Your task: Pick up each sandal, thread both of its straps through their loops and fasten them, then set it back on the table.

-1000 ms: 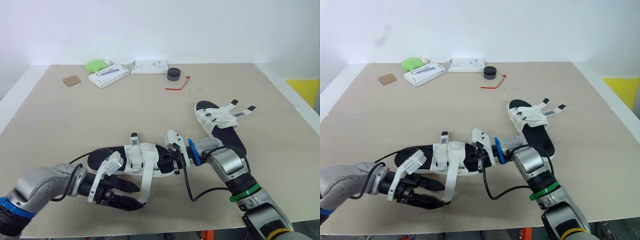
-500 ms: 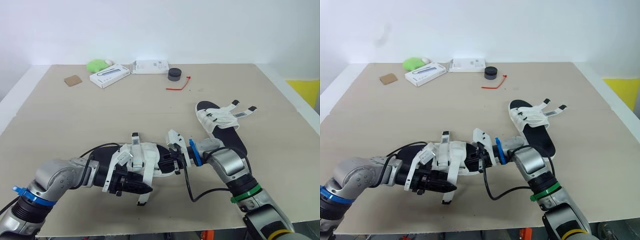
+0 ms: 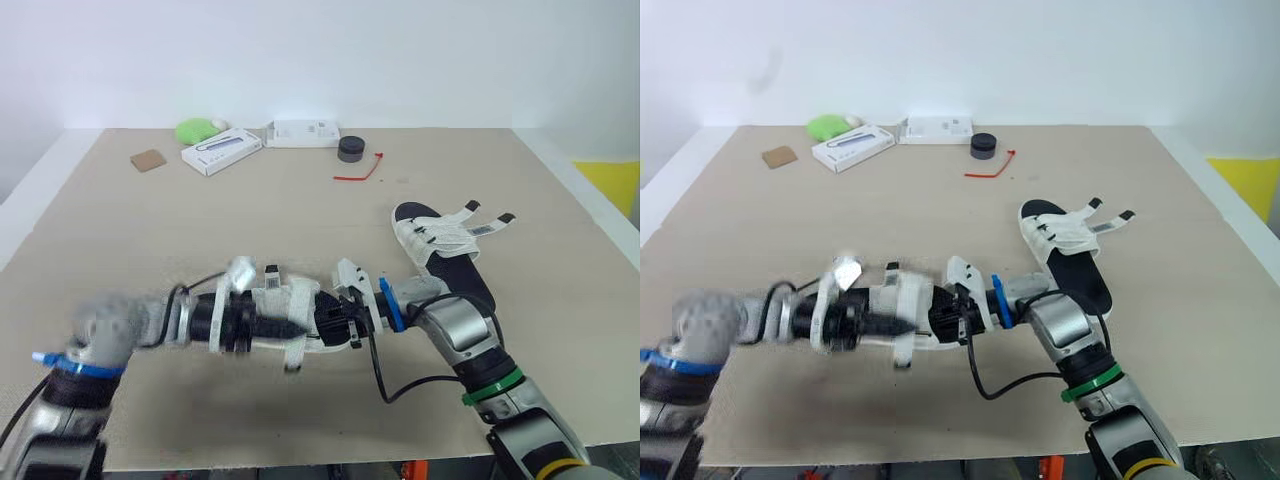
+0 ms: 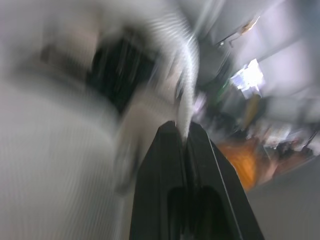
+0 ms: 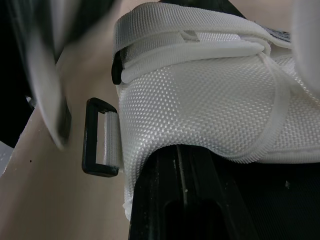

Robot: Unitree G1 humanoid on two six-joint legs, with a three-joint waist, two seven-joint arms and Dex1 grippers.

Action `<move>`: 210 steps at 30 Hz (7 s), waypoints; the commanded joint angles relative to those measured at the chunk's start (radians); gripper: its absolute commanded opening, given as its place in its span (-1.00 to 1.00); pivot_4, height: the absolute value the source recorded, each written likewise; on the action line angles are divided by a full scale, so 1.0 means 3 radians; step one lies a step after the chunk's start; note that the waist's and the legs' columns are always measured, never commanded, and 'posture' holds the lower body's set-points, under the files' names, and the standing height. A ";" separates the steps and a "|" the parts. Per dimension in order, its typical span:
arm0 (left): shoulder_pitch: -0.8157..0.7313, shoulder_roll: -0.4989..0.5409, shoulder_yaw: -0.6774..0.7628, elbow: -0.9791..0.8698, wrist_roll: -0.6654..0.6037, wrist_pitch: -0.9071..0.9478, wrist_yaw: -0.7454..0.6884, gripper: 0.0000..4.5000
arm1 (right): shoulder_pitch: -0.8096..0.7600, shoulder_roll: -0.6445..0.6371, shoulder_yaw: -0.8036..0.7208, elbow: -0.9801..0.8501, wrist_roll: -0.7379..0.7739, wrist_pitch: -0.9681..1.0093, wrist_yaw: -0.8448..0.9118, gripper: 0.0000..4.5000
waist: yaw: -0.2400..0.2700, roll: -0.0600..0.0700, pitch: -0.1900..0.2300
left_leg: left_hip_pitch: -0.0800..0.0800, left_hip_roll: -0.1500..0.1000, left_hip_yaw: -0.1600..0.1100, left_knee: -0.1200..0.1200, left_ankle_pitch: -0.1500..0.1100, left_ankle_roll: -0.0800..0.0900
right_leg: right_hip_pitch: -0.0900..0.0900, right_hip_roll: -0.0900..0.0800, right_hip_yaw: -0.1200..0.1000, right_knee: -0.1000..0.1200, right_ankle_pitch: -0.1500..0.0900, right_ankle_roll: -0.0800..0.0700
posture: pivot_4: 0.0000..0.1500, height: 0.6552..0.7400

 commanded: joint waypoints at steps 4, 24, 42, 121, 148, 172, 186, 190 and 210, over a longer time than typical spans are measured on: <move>-0.0256 -0.0364 0.0348 0.0540 -0.0505 0.0135 0.0914 -0.97 | 0.0119 -0.0001 0.0174 0.0219 -0.0142 0.0104 -0.0075 -1.00 | 0.0001 0.0002 -0.0001 | 0.0000 -0.0001 -0.0001 0.0000 -0.0001 0.0000 | 0.0001 -0.0001 -0.0001 0.0000 -0.0001 0.0001 | 1.00 1.00; -0.0034 -0.0414 0.0219 0.0342 -0.0417 0.0341 0.1172 -0.97 | 0.0145 0.0028 0.0169 0.0213 -0.0146 0.0101 -0.0130 -1.00 | 0.0000 0.0001 -0.0001 | 0.0002 -0.0001 -0.0002 0.0000 0.0002 -0.0005 | 0.0001 0.0001 0.0000 0.0000 0.0003 0.0000 | 1.00 1.00; -0.0335 -0.0499 0.0417 0.1070 -0.0510 0.0730 0.1360 -0.97 | 0.0167 0.0012 0.0179 0.0194 -0.0150 0.0102 -0.0137 -1.00 | -0.0001 0.0001 -0.0002 | 0.0003 -0.0001 -0.0003 -0.0001 0.0003 -0.0005 | 0.0001 0.0002 0.0000 0.0000 0.0004 0.0000 | 1.00 1.00; -0.0197 -0.0294 -0.0215 0.1275 -0.2185 0.0312 0.2468 -0.97 | 0.0223 0.0026 0.0161 0.0161 -0.0155 0.0124 -0.0163 -1.00 | 0.0001 -0.0004 -0.0002 | 0.0001 -0.0004 -0.0004 -0.0015 0.0012 -0.0032 | -0.0009 0.0000 0.0001 -0.0005 0.0004 0.0000 | 1.00 1.00; -0.0021 0.0185 -0.0702 0.0311 -0.0752 0.0376 0.1645 -0.97 | 0.0225 0.0053 0.0150 0.0154 -0.0157 0.0116 -0.0188 -1.00 | -0.0011 -0.0009 -0.0006 | 0.0003 -0.0003 -0.0004 -0.0022 0.0010 -0.0048 | -0.0013 0.0000 0.0001 -0.0007 -0.0001 -0.0006 | 1.00 1.00; -0.0041 0.0376 -0.1219 -0.0191 0.1994 -0.1672 -0.0654 -0.97 | 0.0211 0.0070 0.0133 0.0168 -0.0135 0.0112 -0.0179 -1.00 | -0.0018 -0.0009 -0.0009 | 0.0009 -0.0002 -0.0003 -0.0027 0.0007 -0.0051 | -0.0014 -0.0001 0.0003 -0.0010 -0.0013 -0.0016 | 1.00 1.00; -0.0024 0.0281 -0.1144 -0.0561 0.2289 -0.1800 -0.0794 -0.97 | 0.0213 0.0085 0.0124 0.0177 -0.0141 0.0097 -0.0191 -1.00 | -0.0021 -0.0010 -0.0006 | 0.0007 -0.0002 -0.0003 -0.0027 0.0008 -0.0050 | -0.0011 0.0000 0.0004 -0.0010 -0.0007 -0.0007 | 1.00 1.00; 0.0027 0.0293 -0.1157 -0.0683 0.2423 -0.1976 -0.0924 -0.97 | 0.0209 0.0085 0.0121 0.0181 -0.0143 0.0095 -0.0187 -1.00 | -0.0023 -0.0010 -0.0005 | 0.0006 -0.0001 -0.0003 -0.0027 0.0008 -0.0049 | -0.0012 0.0002 0.0005 -0.0009 -0.0007 -0.0007 | 1.00 1.00; -0.0221 -0.0206 -0.0575 -0.0420 0.1931 -0.1278 -0.0618 -0.97 | 0.0209 0.0078 0.0098 0.0188 -0.0138 0.0095 -0.0191 -1.00 | -0.0022 -0.0017 0.0002 | 0.0003 -0.0001 -0.0003 -0.0021 0.0008 -0.0047 | -0.0011 0.0003 0.0005 -0.0009 -0.0005 -0.0003 | 1.00 1.00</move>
